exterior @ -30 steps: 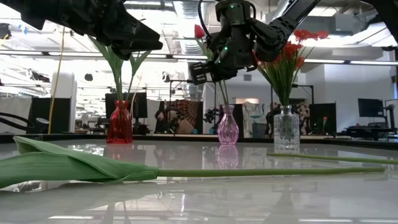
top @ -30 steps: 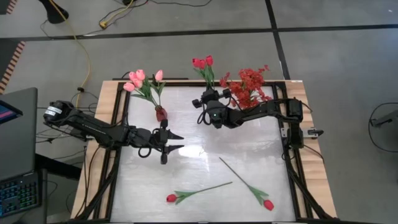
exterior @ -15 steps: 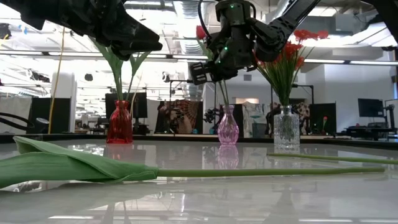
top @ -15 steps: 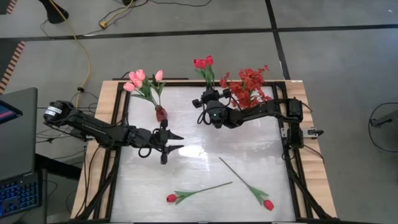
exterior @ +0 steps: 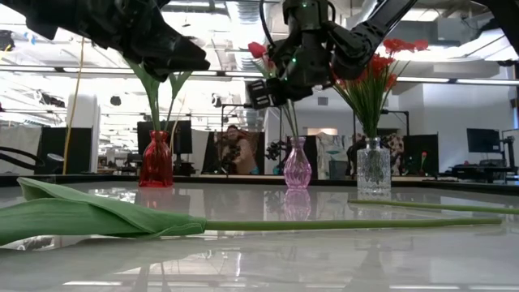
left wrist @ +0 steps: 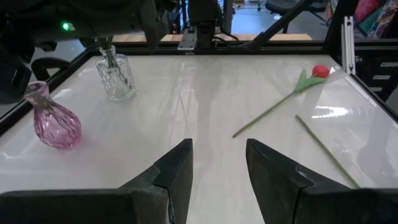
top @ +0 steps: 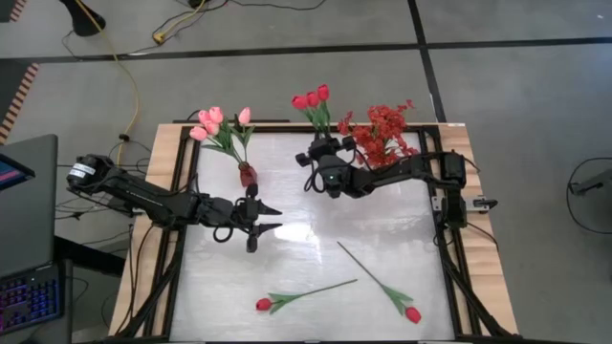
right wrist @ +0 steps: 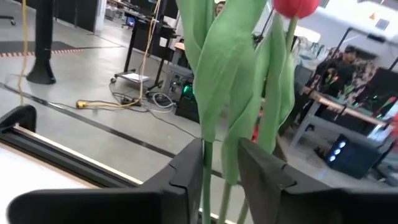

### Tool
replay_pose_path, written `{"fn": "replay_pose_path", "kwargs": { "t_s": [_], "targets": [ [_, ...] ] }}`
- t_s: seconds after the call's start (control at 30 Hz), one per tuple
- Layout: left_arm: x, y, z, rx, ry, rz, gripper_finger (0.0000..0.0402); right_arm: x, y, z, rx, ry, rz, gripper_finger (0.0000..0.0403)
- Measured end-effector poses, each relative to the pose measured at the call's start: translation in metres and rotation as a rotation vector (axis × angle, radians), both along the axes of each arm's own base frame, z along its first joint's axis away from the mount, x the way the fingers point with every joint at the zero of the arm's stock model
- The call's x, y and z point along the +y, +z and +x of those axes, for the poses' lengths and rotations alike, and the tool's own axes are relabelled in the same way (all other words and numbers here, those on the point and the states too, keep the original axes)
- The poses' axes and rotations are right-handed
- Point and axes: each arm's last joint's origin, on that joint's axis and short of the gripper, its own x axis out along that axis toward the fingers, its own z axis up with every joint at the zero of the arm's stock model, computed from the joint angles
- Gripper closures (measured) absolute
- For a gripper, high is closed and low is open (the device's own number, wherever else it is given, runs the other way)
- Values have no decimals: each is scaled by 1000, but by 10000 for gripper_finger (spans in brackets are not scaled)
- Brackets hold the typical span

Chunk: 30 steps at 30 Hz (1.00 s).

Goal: Sort flowers into vase by color
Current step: Put the red tulip into the purple vase

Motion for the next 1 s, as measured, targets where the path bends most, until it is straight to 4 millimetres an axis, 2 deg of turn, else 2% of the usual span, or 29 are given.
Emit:
{"fn": "replay_pose_path", "kwargs": {
  "t_s": [0.27,0.4,0.53,0.8,1.0],
  "targets": [
    [0,-1,0,12,0,3,264,16,15,7,163,-11,-48,214],
    [0,-1,0,12,0,3,264,21,18,7,277,-94,-54,195],
    [0,-2,-1,17,2,-1,264,23,19,6,376,-145,-56,190],
    [1,-1,-1,14,19,3,264,37,30,12,470,-97,-84,195],
    [1,-1,-1,13,36,4,264,38,39,15,582,-103,-100,195]
  ]
}}
